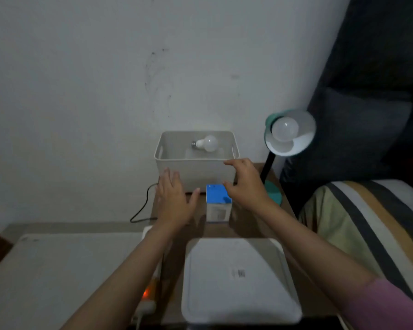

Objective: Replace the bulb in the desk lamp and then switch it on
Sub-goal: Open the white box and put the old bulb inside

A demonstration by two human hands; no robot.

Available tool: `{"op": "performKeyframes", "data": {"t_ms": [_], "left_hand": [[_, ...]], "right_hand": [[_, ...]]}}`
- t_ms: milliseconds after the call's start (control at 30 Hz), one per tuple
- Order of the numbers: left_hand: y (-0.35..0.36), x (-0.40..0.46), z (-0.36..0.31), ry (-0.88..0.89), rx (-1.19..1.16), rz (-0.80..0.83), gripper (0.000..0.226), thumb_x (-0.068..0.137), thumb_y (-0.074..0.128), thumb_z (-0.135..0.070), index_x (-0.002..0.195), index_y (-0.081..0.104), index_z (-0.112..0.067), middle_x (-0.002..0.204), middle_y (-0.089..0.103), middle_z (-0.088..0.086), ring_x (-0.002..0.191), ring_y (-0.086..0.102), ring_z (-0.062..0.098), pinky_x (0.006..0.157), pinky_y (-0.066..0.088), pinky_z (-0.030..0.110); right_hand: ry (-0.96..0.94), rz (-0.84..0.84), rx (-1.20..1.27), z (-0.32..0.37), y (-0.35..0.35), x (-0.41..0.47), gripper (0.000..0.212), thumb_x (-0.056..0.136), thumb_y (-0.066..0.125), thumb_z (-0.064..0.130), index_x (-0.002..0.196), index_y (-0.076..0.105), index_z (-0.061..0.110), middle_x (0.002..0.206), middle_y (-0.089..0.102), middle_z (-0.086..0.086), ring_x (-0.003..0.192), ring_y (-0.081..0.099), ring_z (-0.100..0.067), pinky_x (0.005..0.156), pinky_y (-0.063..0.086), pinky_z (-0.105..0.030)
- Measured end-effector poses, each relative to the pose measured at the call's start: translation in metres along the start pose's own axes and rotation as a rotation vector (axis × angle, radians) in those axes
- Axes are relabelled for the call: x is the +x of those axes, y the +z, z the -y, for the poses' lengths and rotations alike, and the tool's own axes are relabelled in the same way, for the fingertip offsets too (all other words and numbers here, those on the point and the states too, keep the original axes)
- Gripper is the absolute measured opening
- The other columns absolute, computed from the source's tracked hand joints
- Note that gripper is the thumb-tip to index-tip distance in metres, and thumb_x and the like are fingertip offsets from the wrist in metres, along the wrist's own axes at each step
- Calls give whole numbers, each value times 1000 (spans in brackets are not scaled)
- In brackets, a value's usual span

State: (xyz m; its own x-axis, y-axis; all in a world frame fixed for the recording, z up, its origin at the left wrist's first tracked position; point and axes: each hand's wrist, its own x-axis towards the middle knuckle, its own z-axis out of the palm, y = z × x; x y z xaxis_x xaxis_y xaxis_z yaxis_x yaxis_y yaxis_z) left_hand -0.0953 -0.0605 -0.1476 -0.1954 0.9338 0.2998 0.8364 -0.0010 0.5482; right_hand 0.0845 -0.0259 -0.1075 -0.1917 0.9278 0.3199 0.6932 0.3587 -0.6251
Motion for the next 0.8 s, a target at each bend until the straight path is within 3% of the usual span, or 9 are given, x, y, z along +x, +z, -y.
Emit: {"op": "performKeyframes", "data": {"t_ms": [167, 300, 433, 567, 800], "left_hand": [[15, -106, 0, -88, -12, 258, 80, 83, 51, -52, 140, 25, -3, 151, 17, 22, 140, 15, 35, 113, 18, 43], [19, -161, 12, -190, 6, 432, 81, 81, 57, -53, 142, 22, -11, 150, 21, 19, 137, 23, 34, 110, 29, 43], [16, -196, 15, -232, 0, 463, 78, 80, 61, -49, 139, 27, -11, 144, 28, 19, 132, 31, 35, 104, 35, 41], [18, -211, 16, -195, 38, 486, 77, 79, 61, -50, 137, 29, -11, 142, 30, 20, 130, 30, 38, 104, 34, 44], [21, -221, 11, -157, -8, 437, 68, 82, 59, -47, 136, 36, -14, 143, 25, 20, 132, 24, 37, 106, 31, 44]], "right_hand": [[100, 93, 0, -13, -11, -101, 51, 74, 72, 8, 122, 56, 7, 115, 51, -15, 108, 51, -24, 84, 30, -12], [290, 222, -116, -45, -12, -173, 55, 75, 74, 22, 123, 52, 11, 121, 43, -12, 116, 45, -28, 92, 37, -27], [440, 339, -261, -68, -15, -227, 79, 73, 72, 44, 139, 34, 22, 132, 32, -15, 125, 32, -34, 102, 34, -37], [517, 384, -308, -79, -9, -251, 87, 76, 58, 61, 145, 22, 23, 141, 31, -18, 129, 27, -38, 107, 28, -43], [522, 373, -252, -67, -2, -255, 82, 79, 58, 57, 145, 26, 20, 148, 21, -17, 133, 19, -38, 110, 26, -43]]}}
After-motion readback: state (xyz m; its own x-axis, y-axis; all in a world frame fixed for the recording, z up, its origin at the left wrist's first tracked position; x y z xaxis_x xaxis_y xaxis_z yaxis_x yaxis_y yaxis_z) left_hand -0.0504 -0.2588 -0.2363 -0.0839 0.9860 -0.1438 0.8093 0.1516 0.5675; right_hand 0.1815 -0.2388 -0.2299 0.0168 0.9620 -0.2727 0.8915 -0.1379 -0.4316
